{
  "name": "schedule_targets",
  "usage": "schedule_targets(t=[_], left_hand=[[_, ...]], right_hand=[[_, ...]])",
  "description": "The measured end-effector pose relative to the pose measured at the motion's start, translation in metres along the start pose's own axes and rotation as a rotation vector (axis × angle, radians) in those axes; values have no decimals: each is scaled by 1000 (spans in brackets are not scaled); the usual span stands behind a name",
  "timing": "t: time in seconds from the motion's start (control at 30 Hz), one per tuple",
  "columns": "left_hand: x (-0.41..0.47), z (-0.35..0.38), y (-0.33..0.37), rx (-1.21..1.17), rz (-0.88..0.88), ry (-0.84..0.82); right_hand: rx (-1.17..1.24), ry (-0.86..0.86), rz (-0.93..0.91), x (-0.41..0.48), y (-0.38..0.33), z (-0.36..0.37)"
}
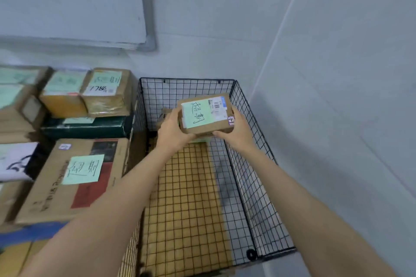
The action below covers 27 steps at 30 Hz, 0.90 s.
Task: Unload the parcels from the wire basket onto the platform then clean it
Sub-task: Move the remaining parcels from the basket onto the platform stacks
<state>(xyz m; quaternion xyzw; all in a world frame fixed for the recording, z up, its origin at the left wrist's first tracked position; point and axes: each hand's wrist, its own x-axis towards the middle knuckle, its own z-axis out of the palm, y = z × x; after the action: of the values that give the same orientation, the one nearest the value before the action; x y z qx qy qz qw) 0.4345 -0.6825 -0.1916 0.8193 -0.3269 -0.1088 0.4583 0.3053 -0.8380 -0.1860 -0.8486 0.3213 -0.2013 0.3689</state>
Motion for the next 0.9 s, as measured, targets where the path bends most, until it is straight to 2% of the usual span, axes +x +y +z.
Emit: schedule_targets(t=[0.17, 0.43, 0.57, 0.7, 0.8, 0.9], left_hand=[[17, -45, 53, -40, 170, 60], [5, -94, 88, -128, 340, 142], [-4, -108, 92, -166, 384, 140], [-11, -119, 86, -163, 455, 53], [-19, -123, 79, -98, 510, -5], [-25, -127, 80, -80, 553, 35]], right_hand=[[92, 112, -96, 9, -49, -45], [278, 128, -162, -19, -125, -92], [426, 194, -188, -36, -146, -102], [594, 280, -204, -51, -155, -114], [532, 304, -212, -59, -154, -123], [497, 306, -223, -68, -153, -134]])
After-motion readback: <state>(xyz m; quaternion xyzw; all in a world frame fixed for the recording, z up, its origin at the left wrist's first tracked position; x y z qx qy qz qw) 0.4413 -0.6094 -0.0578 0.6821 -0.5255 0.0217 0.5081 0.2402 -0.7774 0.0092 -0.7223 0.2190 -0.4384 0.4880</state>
